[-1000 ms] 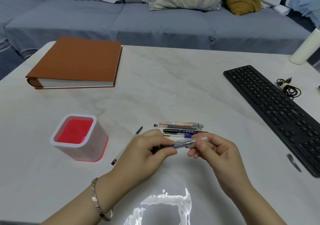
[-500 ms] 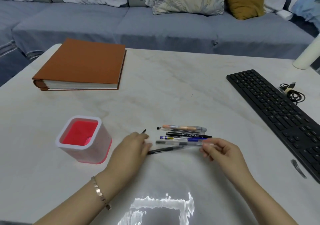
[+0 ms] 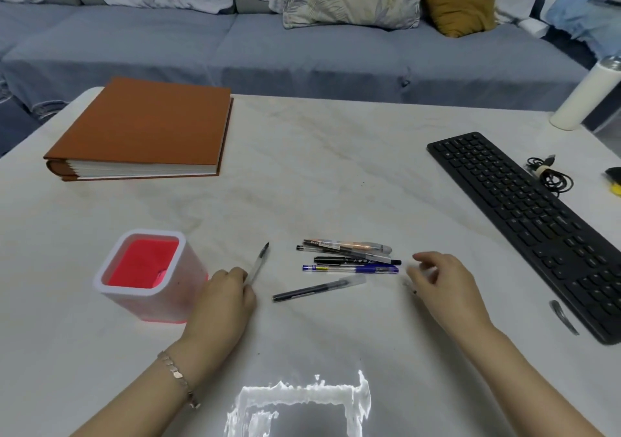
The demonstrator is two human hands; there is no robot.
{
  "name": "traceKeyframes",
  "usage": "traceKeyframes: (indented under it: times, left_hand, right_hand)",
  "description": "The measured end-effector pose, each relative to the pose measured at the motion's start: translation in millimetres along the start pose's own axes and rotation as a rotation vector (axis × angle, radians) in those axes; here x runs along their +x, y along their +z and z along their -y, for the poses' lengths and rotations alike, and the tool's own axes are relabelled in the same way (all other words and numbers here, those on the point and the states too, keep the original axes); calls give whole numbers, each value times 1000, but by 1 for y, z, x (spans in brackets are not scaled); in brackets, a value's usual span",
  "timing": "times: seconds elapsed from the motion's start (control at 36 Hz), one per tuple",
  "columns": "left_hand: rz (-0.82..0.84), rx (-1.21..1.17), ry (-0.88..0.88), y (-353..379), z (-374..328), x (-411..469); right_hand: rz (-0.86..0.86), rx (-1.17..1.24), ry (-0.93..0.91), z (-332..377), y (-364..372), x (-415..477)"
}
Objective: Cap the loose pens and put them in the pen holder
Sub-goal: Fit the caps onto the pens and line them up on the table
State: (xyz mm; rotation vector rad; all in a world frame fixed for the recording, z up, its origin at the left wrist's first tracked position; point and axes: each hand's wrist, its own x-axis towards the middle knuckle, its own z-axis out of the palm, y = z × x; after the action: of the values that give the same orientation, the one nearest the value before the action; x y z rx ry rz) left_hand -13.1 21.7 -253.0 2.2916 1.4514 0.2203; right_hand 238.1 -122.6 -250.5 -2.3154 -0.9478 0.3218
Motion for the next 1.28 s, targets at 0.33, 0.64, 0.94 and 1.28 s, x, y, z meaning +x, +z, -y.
traceKeyframes:
  times: [0.33,0.64,0.94,1.28]
  left_hand:
    - [-49,-406,122,-13,-39,-9]
    - [51,-616,293,-32,-64,-25]
    - [60,-526,447,-39,-73,-30]
    - [40,-486,509,-35,-69,-29]
  right_hand:
    - [105,-97,-3,-18,5,-21]
    - [102,691,-104,30,-20,-24]
    - [98,702,-238,67,-45,-34]
    - [180,604,-285,71,-42,-36]
